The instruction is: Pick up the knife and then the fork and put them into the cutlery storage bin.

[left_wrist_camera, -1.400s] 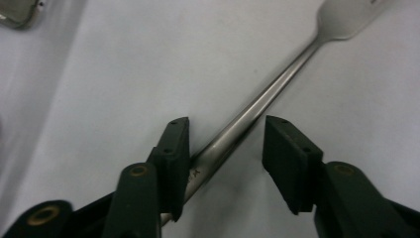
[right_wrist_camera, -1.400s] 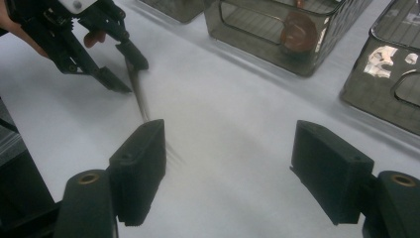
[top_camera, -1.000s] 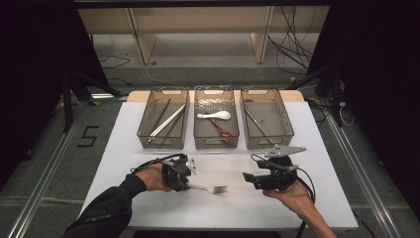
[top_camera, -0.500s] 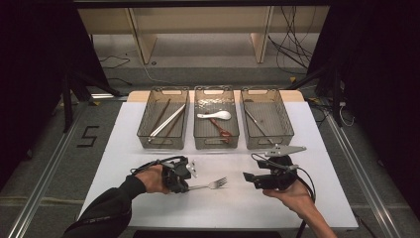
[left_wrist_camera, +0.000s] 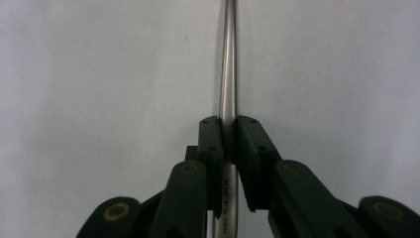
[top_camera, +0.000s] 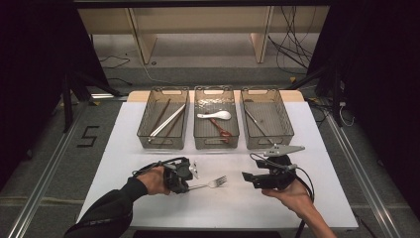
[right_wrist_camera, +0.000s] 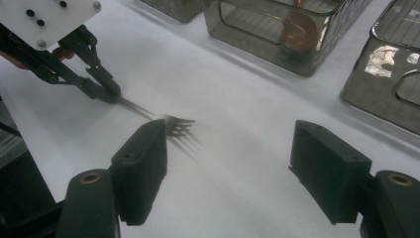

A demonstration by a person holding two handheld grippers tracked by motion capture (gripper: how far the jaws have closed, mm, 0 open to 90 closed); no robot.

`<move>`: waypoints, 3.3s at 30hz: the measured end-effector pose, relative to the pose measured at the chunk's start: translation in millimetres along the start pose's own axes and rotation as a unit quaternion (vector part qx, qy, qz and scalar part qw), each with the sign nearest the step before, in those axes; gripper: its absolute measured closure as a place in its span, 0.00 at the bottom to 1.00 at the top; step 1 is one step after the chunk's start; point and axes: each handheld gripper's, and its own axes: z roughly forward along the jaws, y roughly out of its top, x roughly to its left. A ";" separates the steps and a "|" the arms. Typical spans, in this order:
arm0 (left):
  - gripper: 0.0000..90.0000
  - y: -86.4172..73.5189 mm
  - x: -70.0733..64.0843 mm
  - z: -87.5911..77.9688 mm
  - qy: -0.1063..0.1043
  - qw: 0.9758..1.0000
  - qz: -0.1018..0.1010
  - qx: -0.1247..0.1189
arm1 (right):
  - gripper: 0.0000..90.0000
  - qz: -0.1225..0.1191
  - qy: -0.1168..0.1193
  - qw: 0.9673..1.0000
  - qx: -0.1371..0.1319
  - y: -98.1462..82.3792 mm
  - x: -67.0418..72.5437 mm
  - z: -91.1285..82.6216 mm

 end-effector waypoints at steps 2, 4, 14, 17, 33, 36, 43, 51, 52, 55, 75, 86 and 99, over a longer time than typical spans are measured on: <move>0.90 -0.5 1.6 0.1 -0.005 1.000 -0.014 -0.002 | 0.35 0.000 -0.001 1.000 -0.001 -0.2 -0.6 -0.1; 0.90 -0.8 2.3 -0.3 -0.010 1.000 -0.022 -0.003 | 0.35 0.000 -0.001 1.000 -0.002 -0.3 -0.8 -0.3; 0.90 1.7 0.7 -6.0 -0.024 0.999 -0.041 -0.006 | 0.35 -0.004 0.002 1.000 -0.002 0.2 1.8 0.4; 0.90 1.9 -0.1 -7.4 -0.025 0.999 -0.043 -0.010 | 0.35 -0.006 0.004 1.000 0.000 0.5 3.0 1.1; 0.90 10.3 -9.0 -21.6 -0.048 0.998 -0.034 -0.021 | 0.35 -0.090 0.060 0.994 -0.009 6.1 35.2 15.3; 0.90 14.5 -13.5 -23.8 -0.056 0.998 -0.028 -0.022 | 0.34 -0.119 0.075 0.990 -0.007 7.1 44.7 21.3; 0.90 21.3 -21.4 -27.1 -0.068 0.997 -0.016 -0.019 | 0.33 -0.197 0.079 0.977 0.021 4.6 68.1 40.2; 0.90 25.5 -27.3 -29.8 -0.078 0.997 -0.004 -0.019 | 0.37 -0.271 0.075 0.957 0.073 -0.7 86.6 61.4; 0.90 25.8 -28.0 -30.0 -0.080 0.997 -0.004 -0.018 | 0.38 -0.279 0.076 0.954 0.080 -0.9 87.3 62.7; 0.90 26.9 -28.7 -30.4 -0.082 0.996 0.002 -0.015 | 0.43 -0.290 0.071 0.950 0.089 -1.4 88.7 66.2; 0.90 33.0 -39.2 -31.4 -0.102 0.994 0.002 -0.027 | 0.75 -0.369 0.076 0.919 0.112 -7.5 95.8 73.8; 0.89 34.9 -40.7 -36.4 -0.121 0.992 0.012 -0.033 | 0.96 -0.400 0.089 0.904 0.127 -12.2 99.4 67.1; 0.66 26.9 -31.5 -42.3 -0.119 0.991 -0.019 -0.061 | 0.97 -0.399 0.086 0.904 0.130 -11.8 91.5 60.6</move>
